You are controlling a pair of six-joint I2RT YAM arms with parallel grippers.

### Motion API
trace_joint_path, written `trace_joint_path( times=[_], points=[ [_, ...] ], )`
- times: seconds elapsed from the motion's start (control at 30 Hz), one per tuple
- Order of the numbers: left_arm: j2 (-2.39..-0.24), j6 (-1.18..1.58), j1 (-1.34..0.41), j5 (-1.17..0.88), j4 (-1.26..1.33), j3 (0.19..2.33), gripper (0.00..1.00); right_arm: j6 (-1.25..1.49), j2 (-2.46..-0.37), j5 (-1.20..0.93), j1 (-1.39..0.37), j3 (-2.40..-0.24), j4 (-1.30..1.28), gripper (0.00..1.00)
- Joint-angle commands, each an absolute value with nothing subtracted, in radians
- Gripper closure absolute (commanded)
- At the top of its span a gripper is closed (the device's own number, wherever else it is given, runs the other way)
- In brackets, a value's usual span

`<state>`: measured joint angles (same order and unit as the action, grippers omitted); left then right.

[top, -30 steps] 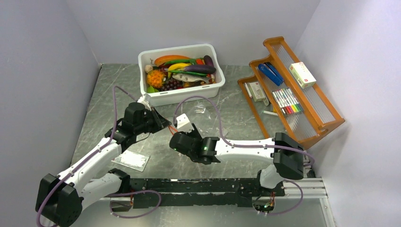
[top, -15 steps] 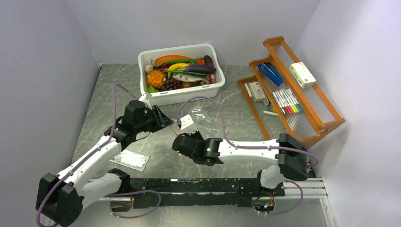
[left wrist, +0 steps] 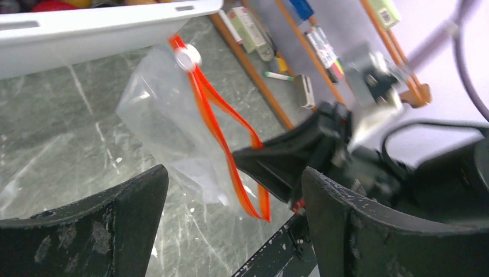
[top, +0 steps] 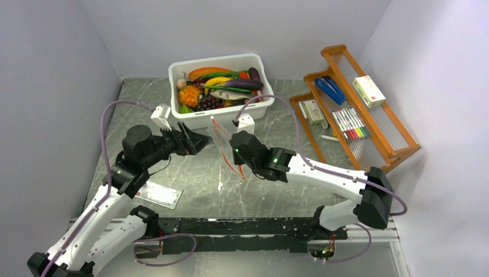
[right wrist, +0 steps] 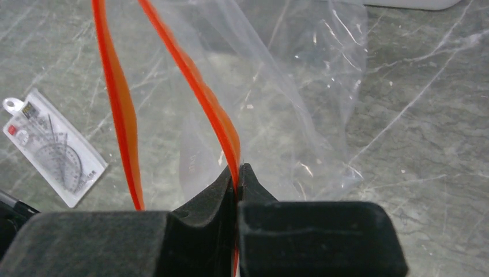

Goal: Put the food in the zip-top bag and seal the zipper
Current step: Open the zipper of the food storage bag.

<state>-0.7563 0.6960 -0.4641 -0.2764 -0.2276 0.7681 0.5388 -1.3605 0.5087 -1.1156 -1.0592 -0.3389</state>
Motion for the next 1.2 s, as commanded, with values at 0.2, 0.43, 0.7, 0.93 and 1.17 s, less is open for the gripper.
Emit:
trace_joint_path(
  times=[0.2,0.43,0.7,0.93,1.17],
  points=[
    [-0.794,0.661,-0.463,-0.437,-0.081,0.674,0.21,0.597,-1.399,0.399,-1.075,-1.14,-0.26,1.0],
    [-0.875,0.659,-0.463,-0.421,-0.043,0.682,0.27,0.594,-1.396,0.426,-1.079,-1.137,-0.21,1.0],
    [-0.914,0.655,-0.463,-0.28,-0.1,0.691,0.38,0.549,-1.441,0.445,-1.112,-1.155,-0.214,1.0],
    [-0.978,0.636,-0.463,-0.26,-0.123,0.712,0.45,0.535,-1.47,0.485,-1.148,-1.172,-0.209,1.0],
    [-1.029,0.635,-0.464,-0.221,-0.172,0.731,0.52,0.522,-1.488,0.502,-1.154,-1.183,-0.222,1.0]
  ],
)
